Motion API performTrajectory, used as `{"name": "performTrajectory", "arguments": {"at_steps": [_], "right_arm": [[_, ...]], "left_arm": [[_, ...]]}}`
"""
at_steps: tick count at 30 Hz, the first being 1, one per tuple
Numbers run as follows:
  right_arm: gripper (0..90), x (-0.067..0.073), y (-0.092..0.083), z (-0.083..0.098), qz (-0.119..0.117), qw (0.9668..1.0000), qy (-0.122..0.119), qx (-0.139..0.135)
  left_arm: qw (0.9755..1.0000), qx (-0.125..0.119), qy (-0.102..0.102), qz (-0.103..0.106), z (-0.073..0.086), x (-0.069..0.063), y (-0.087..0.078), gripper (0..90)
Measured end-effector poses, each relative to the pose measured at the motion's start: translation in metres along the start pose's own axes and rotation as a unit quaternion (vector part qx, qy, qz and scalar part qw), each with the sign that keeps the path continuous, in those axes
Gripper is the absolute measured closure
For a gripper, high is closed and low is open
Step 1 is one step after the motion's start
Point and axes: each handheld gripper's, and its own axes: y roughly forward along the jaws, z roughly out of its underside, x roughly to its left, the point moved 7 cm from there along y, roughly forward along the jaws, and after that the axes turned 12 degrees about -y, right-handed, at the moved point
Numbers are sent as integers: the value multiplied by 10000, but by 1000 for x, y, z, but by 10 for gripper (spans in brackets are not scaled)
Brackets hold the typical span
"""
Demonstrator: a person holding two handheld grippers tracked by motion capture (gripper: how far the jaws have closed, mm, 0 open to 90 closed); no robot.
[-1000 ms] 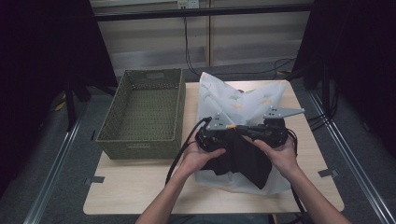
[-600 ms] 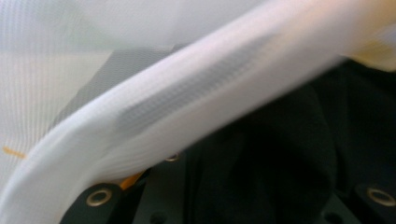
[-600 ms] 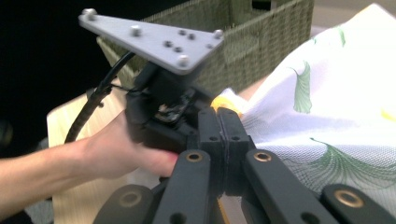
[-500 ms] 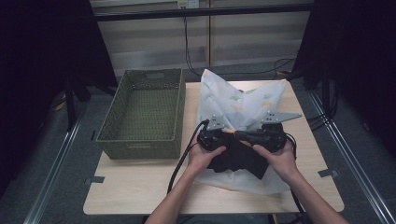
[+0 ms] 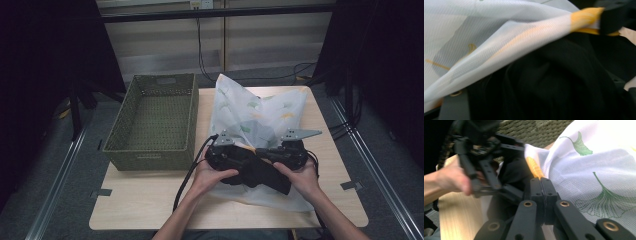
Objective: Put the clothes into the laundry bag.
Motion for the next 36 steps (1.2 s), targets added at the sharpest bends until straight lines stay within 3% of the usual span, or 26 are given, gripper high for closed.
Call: {"name": "performTrajectory", "arguments": {"at_steps": [5, 8, 13, 17, 20, 24, 27, 28, 29, 30, 34, 36], "right_arm": [[900, -2, 2, 5, 7, 10000, 7, 72], [900, -2, 3, 6, -4, 9999, 15, 104], [900, -2, 5, 6, -10, 9999, 18, 125], [900, -2, 5, 7, -4, 9999, -17, 143], [900, -1, 6, 8, -19, 9999, -18, 162], [900, 0, 7, 8, -40, 9998, -28, 183], [900, 0, 7, 8, -38, 9998, -24, 185], [900, 0, 8, 8, -41, 9998, -24, 186], [900, -1, 8, 8, -67, 9998, -17, 185], [900, 0, 9, 8, -76, 9998, 15, 184], [900, 0, 8, 7, -67, 9998, -11, 177], [900, 1, 8, 6, -67, 9999, -5, 159]], "left_arm": [[10000, -16, 74, 39, 8, -2, -18, 159], [9995, 92, 158, 259, 15, -7, -23, 201], [9971, 647, 313, 232, 31, -7, -11, 108], [9954, 792, 533, 59, 39, -4, 0, 86], [9952, 812, 539, 130, 42, -3, 4, 66], [9916, 1033, 776, 85, 51, -3, 10, 28], [9911, 1044, 812, 172, 53, -6, 15, 16], [9897, 1107, 905, 78, 54, -5, 15, 13], [9892, 1061, 1007, -1, 54, -5, 16, 29], [9871, 1106, 1151, -130, 54, -3, 14, 68], [9892, 969, 1091, -165, 52, 0, 11, 232], [9921, 835, 914, -203, 50, 3, 9, 373]]}}
